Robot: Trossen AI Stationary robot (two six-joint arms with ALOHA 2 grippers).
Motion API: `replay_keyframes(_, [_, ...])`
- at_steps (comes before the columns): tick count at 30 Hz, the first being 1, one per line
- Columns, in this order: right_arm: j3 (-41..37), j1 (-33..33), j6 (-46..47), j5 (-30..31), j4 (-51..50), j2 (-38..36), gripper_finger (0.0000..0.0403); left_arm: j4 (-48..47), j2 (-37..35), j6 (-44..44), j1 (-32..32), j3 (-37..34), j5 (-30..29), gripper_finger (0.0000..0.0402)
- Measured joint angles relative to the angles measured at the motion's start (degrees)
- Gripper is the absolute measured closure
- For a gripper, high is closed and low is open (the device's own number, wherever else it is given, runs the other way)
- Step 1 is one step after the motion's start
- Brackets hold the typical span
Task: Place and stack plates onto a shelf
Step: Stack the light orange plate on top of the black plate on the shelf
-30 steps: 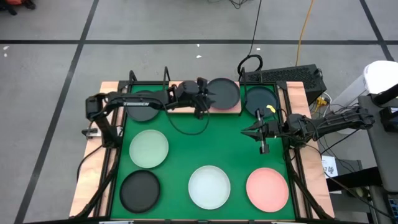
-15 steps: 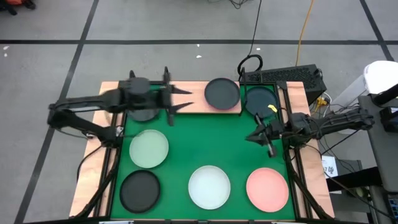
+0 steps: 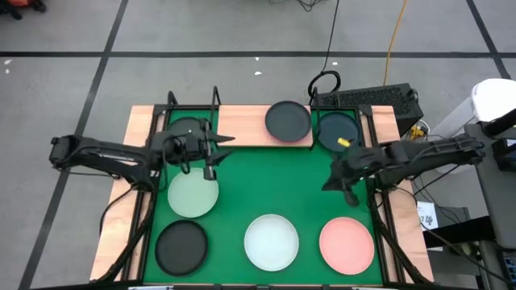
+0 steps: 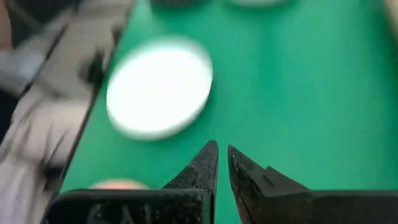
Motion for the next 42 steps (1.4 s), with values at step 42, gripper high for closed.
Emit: replay_keyframes(42, [-29.0,8.2,20.0,-16.3,23.9,10.0,0.0368,11.1,7.6,-1.0,0.4,-6.8,-10.7,0.0241])
